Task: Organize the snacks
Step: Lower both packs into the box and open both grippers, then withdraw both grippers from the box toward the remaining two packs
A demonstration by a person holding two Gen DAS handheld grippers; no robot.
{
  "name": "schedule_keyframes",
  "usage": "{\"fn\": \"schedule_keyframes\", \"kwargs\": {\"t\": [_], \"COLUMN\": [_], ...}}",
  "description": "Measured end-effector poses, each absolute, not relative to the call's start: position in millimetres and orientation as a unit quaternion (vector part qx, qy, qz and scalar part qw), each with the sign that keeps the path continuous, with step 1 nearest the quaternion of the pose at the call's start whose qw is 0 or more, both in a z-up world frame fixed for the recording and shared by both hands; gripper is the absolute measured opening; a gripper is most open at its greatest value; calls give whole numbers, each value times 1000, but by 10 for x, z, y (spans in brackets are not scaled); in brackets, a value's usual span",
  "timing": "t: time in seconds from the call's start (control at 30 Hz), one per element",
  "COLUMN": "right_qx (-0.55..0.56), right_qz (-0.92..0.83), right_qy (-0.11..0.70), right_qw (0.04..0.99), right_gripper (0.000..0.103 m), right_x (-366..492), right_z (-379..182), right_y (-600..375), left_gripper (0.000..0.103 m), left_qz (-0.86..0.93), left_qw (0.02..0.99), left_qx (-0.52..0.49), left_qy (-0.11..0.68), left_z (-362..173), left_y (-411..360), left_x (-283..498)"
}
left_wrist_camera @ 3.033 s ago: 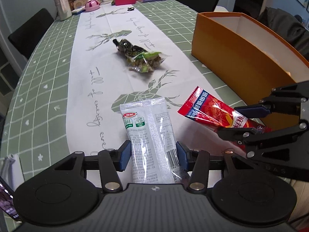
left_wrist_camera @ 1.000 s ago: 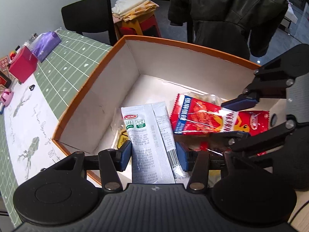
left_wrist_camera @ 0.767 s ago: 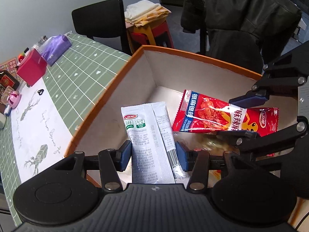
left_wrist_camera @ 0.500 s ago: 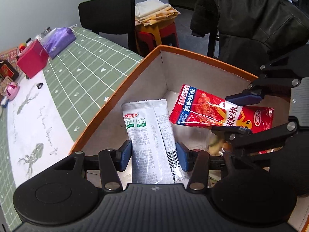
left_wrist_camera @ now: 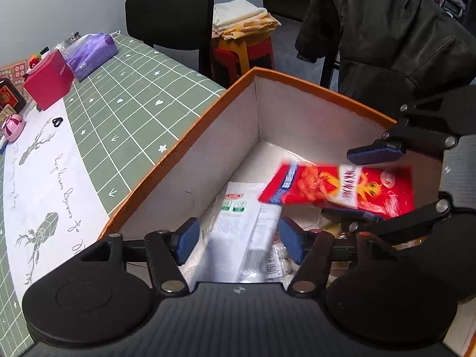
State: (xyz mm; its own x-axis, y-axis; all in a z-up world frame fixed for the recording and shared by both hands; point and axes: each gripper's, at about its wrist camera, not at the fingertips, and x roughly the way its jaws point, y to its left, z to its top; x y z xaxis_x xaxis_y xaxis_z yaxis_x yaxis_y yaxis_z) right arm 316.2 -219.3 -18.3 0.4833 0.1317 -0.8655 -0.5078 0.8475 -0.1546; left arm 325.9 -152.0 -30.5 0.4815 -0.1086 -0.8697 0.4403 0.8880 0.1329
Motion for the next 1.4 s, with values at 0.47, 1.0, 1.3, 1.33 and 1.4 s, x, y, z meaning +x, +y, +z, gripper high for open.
{"fn": "schedule_keyframes", "kwargs": {"t": [0.47,1.0,1.3,1.33,1.4], "right_qx": [-194,-133,-100,-99,-94], "right_qz": [196,257,321,325,331], "right_qy": [449,385,362,359,357], "right_qw": [850,876,870,869,868], "right_gripper": [66,69,69,69,70], "right_x": [2910,2171,1784,1742,1659], "right_z": [61,521,596,583,539], "right_y": [-2154,-1795,-1225,-1153,-1020], "left_gripper": [77,78,78,79,80], "left_qz": [-167,-103,-42,-35,-21], "left_qw": [851,882,901,904,909], "left_qx": [177,130,61,55,35], "left_qy": [466,441,427,422,414], "left_z": [8,622,685,669,609], "left_y": [-1415,-769,-70,0,153], "left_x": [2896,2003,1442,1384,1267]}}
